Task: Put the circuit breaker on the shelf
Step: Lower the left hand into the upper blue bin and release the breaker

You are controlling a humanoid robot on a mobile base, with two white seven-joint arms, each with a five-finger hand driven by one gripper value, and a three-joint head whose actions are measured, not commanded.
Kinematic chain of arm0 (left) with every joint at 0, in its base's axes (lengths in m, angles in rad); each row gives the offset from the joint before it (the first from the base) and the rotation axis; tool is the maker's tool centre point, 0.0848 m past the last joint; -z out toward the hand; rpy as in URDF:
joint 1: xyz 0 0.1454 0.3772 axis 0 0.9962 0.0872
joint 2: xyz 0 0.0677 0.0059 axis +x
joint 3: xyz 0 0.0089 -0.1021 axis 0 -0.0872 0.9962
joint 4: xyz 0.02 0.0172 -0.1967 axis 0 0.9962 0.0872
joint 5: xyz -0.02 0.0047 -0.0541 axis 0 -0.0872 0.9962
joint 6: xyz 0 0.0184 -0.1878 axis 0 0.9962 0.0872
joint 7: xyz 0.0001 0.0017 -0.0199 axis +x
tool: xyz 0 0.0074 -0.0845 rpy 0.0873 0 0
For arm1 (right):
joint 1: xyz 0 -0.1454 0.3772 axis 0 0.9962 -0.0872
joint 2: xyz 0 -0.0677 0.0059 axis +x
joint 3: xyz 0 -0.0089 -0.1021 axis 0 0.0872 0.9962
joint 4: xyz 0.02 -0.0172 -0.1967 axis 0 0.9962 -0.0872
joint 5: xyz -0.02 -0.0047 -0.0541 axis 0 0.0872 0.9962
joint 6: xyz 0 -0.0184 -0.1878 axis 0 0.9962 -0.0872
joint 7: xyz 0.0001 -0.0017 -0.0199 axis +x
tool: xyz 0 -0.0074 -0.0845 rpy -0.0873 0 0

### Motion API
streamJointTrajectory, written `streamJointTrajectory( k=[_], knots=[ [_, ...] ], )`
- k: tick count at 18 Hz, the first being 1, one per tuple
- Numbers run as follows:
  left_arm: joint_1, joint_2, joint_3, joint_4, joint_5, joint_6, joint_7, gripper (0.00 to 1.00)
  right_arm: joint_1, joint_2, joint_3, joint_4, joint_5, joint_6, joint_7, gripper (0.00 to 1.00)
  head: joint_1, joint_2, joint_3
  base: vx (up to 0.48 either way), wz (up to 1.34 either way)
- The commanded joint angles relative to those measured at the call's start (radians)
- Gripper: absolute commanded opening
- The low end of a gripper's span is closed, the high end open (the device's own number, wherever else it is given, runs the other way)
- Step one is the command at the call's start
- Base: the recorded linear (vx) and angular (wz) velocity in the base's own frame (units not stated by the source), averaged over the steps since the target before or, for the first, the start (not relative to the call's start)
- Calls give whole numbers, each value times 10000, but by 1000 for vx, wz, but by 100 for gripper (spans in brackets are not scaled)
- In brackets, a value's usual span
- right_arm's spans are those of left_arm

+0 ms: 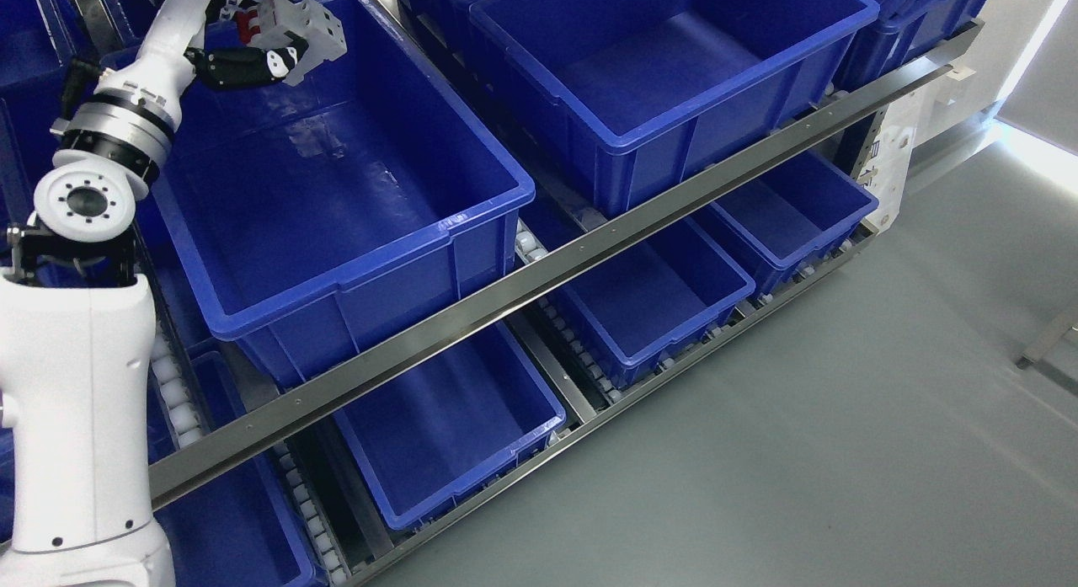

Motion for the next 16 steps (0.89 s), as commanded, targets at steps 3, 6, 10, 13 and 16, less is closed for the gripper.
streamJointTrajectory(
  k=[3,6,10,13,16],
  knots=[
    [-2620,-12,-2027,8016,-1797,-1724,-3,23,153,-175,0,0,8,436,5,100,0,0,0,0,0],
    [-2606,-243,-2411,8296,-1890,-1725,27,23,153,-175,0,0,-7,436,5,100,0,0,0,0,0],
    [-2422,-274,-2428,8557,-1998,-1725,104,24,153,-175,0,0,-7,436,5,100,0,0,0,0,0],
    [-2392,-259,-2443,8787,-2013,-1725,120,25,153,-175,0,0,-7,436,5,100,0,0,0,0,0],
    [-2192,-243,-2443,8788,-2013,-1725,272,27,153,-175,0,0,-7,436,5,100,0,0,0,0,0]
  ],
)
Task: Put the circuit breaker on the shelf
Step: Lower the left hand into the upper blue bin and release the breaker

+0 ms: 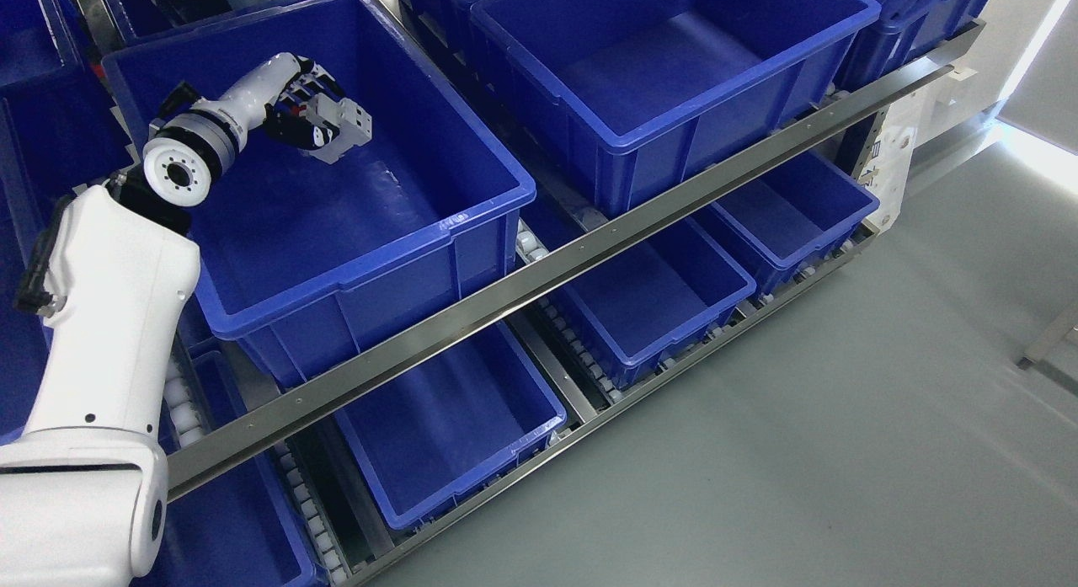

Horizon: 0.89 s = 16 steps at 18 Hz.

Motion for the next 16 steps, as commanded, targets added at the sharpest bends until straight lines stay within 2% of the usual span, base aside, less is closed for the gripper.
streamJointTrajectory(
  k=[1,5,8,11,14,16],
  knots=[
    [156,-71,-541,1920,-102,-6,166,28,153,-175,0,0,-6,436,42,100,0,0,0,0,0],
    [127,-56,-480,1920,-102,55,166,39,153,-175,0,0,9,436,42,100,0,0,0,0,0],
    [142,6,-449,1920,-102,55,166,42,153,-175,0,0,-6,436,42,100,0,0,0,0,0],
    [142,36,-434,1905,-102,71,182,52,153,-175,0,0,-6,436,42,100,0,0,0,0,0],
    [50,82,-388,1889,-102,86,182,58,153,-175,0,0,-6,436,42,100,0,0,0,0,0],
    [-209,67,-251,1661,-86,131,182,69,153,-175,0,0,-6,436,42,100,0,0,0,0,0]
  ],
)
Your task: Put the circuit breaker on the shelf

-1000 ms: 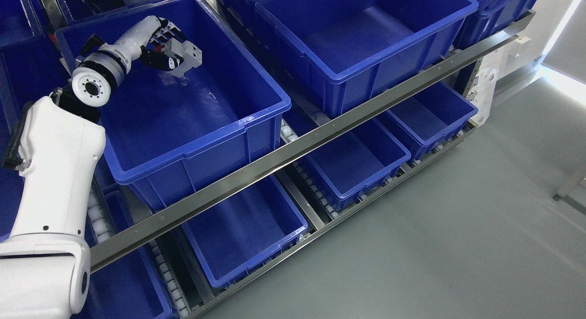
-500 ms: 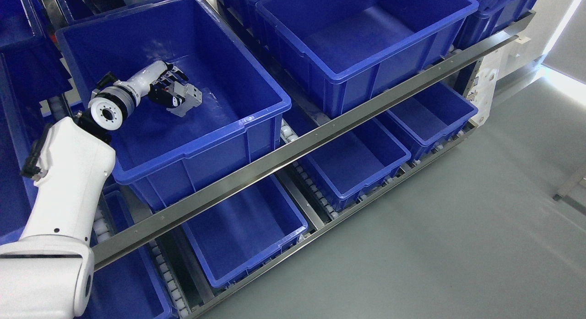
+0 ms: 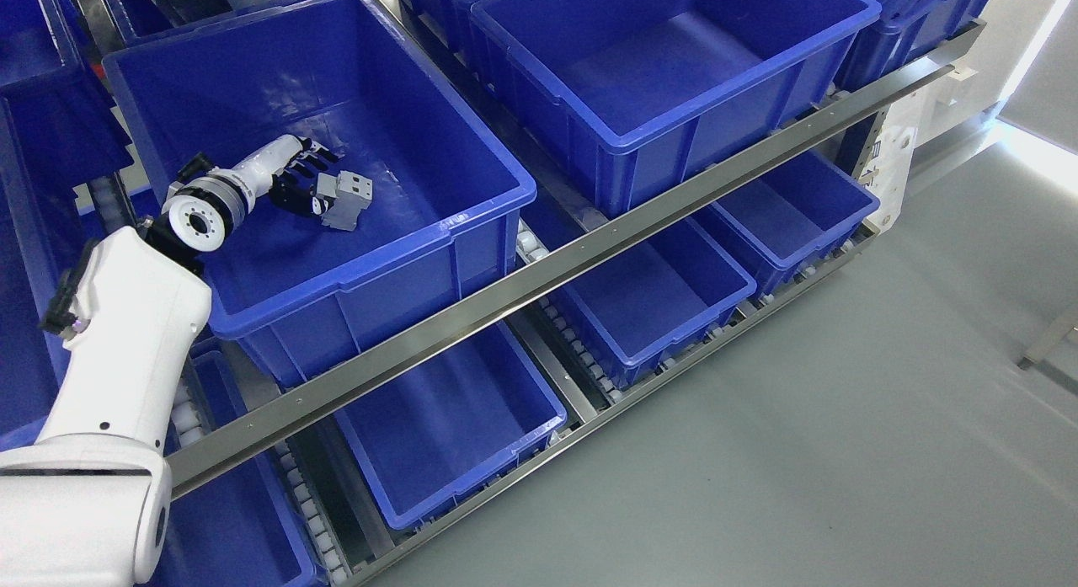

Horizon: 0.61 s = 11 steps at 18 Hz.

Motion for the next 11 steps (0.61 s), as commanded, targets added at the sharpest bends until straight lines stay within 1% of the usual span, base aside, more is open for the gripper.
streamJointTrajectory(
  k=[1,3,5,6,8,10,11],
  knots=[
    [-453,86,254,-148,41,60,6,75,153,-175,0,0,10,436,4,100,0,0,0,0,0],
    [-485,-36,1262,-898,133,60,235,90,153,-175,0,0,-5,436,4,100,0,0,0,0,0],
    [-363,-266,2978,-1650,164,60,587,93,153,-175,0,0,-5,436,4,100,0,0,0,0,0],
    [-332,-601,3867,-1851,194,60,862,97,153,-175,0,0,10,436,4,100,0,0,0,0,0],
    [-149,-1155,5830,-2311,393,-31,1918,99,153,-175,0,0,-5,436,4,100,0,0,0,0,0],
    [188,-1843,7045,-3060,989,-2,2534,99,153,-175,0,0,-5,436,4,100,0,0,0,0,0],
    [418,-2044,7340,-3551,1342,60,2552,99,153,-175,0,0,10,436,4,100,0,0,0,0,0]
  ],
)
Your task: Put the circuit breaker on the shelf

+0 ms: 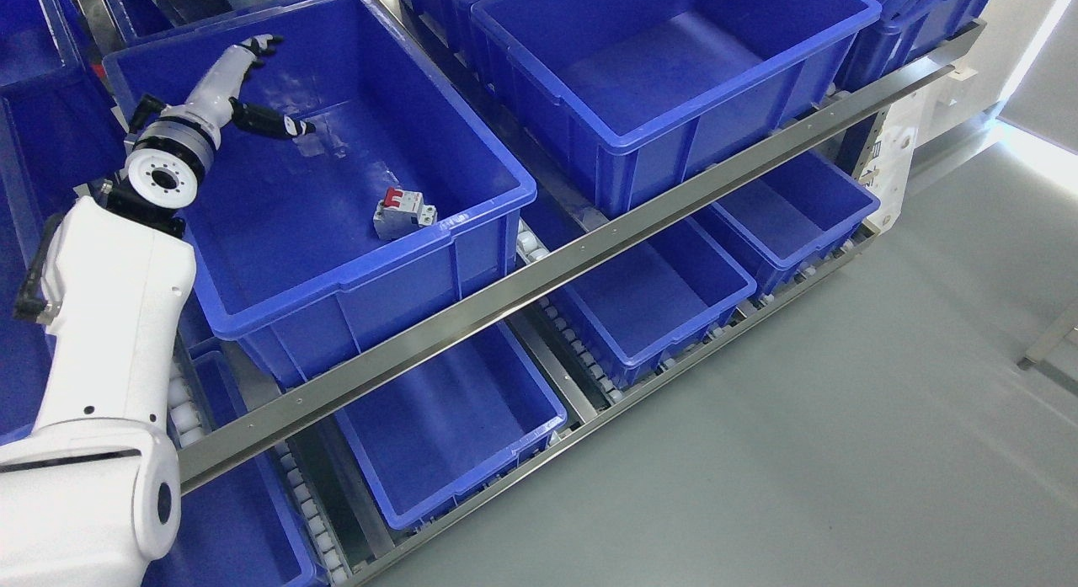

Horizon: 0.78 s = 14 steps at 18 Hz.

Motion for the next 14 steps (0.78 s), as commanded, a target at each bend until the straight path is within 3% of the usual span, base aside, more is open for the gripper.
streamJointTrajectory(
  k=[1,4,9,14],
  knots=[
    [894,-1742,4675,-2951,1377,2,624,99,169,-175,0,1,-6,436,2,100,0,0,0,0,0],
    [1877,-2506,4569,-5342,1841,841,639,99,153,-175,0,1,9,436,2,100,0,0,0,0,0],
    [3530,-2506,3744,-8627,1857,1612,624,99,169,-175,0,1,9,436,2,100,0,0,0,0,0],
    [5161,-2506,3556,-9997,1857,1613,640,99,169,-175,0,1,9,436,2,100,0,0,0,-32,-6]
  ],
)
